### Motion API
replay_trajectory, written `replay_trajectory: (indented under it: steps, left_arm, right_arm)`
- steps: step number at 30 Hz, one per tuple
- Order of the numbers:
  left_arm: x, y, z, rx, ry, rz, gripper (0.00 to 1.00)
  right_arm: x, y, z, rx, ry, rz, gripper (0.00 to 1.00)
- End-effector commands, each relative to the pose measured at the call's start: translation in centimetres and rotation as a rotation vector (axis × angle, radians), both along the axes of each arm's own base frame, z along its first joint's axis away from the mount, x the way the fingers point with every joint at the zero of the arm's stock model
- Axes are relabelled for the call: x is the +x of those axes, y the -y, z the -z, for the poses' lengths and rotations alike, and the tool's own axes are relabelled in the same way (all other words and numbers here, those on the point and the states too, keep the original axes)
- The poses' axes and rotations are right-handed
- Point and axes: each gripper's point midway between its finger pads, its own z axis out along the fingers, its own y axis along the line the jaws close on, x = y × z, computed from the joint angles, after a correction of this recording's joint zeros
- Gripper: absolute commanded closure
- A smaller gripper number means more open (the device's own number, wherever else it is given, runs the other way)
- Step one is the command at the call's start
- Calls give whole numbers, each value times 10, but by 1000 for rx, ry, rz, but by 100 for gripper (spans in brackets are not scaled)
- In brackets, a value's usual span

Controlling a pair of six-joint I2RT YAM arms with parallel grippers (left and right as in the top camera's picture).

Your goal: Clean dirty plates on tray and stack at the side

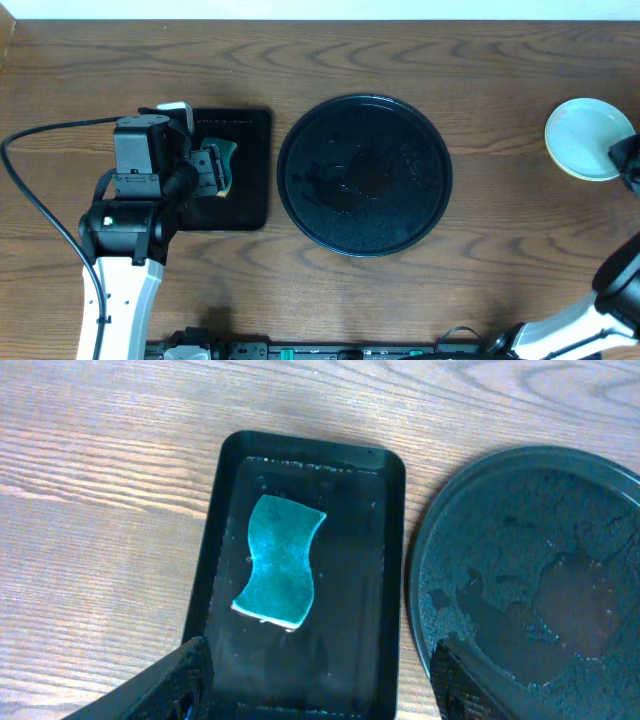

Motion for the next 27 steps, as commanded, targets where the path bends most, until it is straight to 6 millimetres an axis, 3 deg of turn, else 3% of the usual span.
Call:
replay_trajectory:
  steps: [1, 6, 8, 9, 10, 14, 17, 21, 24, 26, 27]
  left_arm:
    - [-2, -2, 3, 6, -14, -11, 30]
    - [-3, -2, 4, 6, -18, -11, 29]
    - [-3, -2, 5, 6, -22, -11, 29]
    - [-5, -2, 5, 4, -27, -11, 29]
    - [-6, -1, 5, 1, -30, -9, 29]
    - [-11, 1, 5, -31, -37, -31, 29]
    - [-13, 1, 5, -50, -43, -53, 29]
    - [-16, 0, 7, -51, -58, -55, 29]
    - [-18, 1, 8, -53, -66, -52, 29]
    - [-25, 6, 11, -76, -92, -33, 29]
    - [-29, 11, 10, -96, -100, -16, 29]
  right_arm:
    - [8, -20, -80, -35, 175, -88, 57]
    - [1, -79, -144, -78, 248, -271, 54]
    - [-5, -117, -165, -109, 249, -383, 52]
    - [-11, -154, -181, -122, 255, -480, 49]
    - [-16, -175, -188, -119, 263, -526, 48]
    - [-36, -255, -215, -115, 312, -727, 46]
    - [-55, -302, -231, -126, 351, -858, 44]
    - [-79, -338, -240, -178, 358, -964, 34]
    - [-100, -358, -235, -185, 319, -1043, 1]
    - [-111, -367, -227, -159, 281, -1090, 1]
    - [-118, -370, -222, -144, 257, -1111, 5]
